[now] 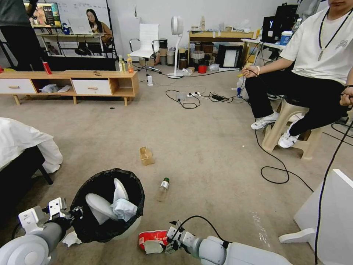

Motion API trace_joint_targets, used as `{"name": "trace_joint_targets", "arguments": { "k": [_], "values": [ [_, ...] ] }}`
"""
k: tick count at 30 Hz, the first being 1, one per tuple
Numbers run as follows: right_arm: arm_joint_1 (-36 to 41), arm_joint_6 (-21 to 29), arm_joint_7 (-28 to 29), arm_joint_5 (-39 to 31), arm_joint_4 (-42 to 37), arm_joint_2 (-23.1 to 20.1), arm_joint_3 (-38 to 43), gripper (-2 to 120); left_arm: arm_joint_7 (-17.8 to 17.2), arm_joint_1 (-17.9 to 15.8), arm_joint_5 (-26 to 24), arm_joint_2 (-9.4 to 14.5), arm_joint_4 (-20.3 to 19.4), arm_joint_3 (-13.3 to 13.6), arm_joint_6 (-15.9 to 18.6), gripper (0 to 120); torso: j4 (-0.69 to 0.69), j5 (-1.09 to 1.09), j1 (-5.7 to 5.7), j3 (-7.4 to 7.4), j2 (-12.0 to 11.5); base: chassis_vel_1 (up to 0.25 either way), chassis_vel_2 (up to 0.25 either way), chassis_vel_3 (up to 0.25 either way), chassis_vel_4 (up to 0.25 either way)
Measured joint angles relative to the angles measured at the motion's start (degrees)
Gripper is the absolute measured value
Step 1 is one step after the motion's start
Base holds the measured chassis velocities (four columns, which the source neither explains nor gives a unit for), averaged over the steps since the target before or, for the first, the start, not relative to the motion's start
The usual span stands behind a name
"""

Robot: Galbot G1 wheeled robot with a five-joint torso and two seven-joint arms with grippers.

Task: Pick up the trash bin and place the garbage on the floor into it.

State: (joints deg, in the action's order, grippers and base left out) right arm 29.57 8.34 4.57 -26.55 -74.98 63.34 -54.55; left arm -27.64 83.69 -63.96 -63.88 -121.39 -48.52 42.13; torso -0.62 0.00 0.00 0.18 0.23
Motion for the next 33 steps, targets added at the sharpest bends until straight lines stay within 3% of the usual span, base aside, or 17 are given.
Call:
{"name": "trace_joint_targets", "arguments": {
  "k": [10, 33],
  "values": [
    [-1.35, -2.31, -1.22, -0.15, 7.34, 6.51, -2.57, 100, 0.08, -0.23, 0.08, -0.01, 0.5, 0.1, 0.0, 2, 0.0, -0.01, 0.0, 0.0, 0.0, 0.0, 0.0, 0.0, 0.0],
    [0.75, -5.36, -1.89, -0.62, 14.46, 9.26, -2.83, 99, 0.18, -0.22, 0.23, -0.16, 0.68, 0.07, 0.0, 2, 0.0, 0.0, 0.0, 0.0, 0.0, 0.0, 0.0, 0.0, 0.0]
  ]
}}
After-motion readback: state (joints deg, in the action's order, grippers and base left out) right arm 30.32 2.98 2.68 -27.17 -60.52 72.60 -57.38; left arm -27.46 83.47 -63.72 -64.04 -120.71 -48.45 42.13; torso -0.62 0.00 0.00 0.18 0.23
